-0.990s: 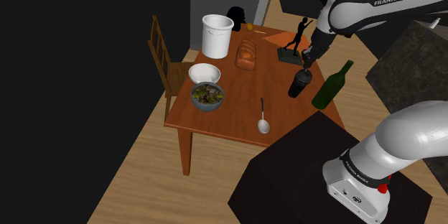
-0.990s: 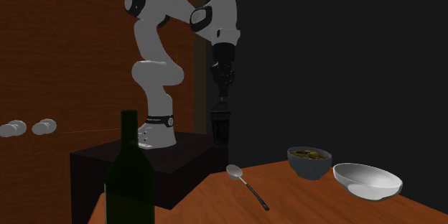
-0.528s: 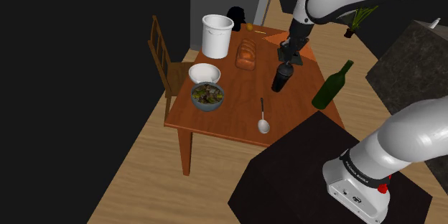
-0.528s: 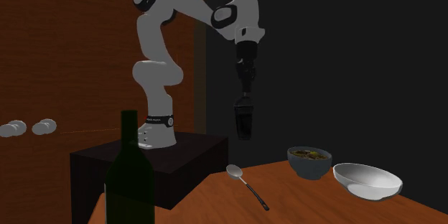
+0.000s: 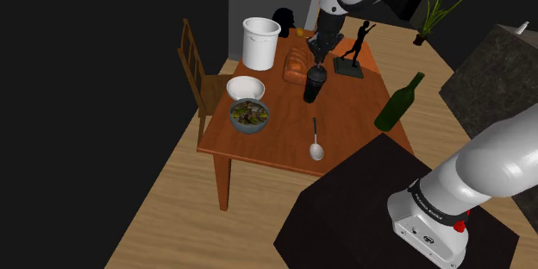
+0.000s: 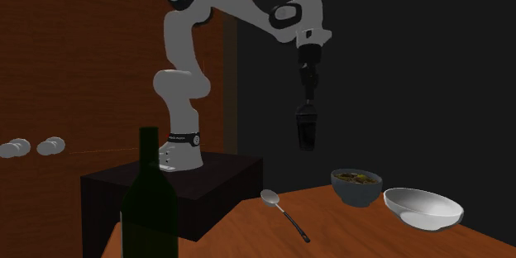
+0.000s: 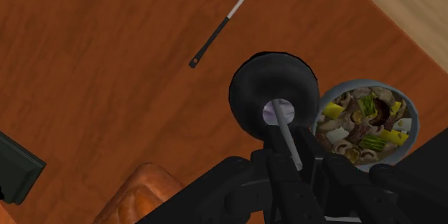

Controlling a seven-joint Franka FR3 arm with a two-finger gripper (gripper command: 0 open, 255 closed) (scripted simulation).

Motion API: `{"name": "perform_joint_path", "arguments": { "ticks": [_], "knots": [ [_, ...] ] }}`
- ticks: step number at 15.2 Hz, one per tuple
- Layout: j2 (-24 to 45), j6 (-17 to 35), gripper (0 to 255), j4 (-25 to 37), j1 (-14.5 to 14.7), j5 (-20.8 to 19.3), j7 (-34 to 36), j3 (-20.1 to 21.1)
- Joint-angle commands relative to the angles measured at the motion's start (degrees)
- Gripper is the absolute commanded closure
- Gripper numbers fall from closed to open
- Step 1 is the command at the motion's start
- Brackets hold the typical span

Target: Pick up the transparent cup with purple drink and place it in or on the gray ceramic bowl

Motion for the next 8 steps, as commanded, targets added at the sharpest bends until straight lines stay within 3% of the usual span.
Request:
{"name": "perform_joint_path", "arguments": {
  "ticks": [1,8],
  "knots": [
    [3.58,-1.24,255,4.57,0.70,-0.56,2.29,1.29],
    [15.88,-7.70,255,22.07,4.05,-3.54,9.47,4.67]
  ]
}}
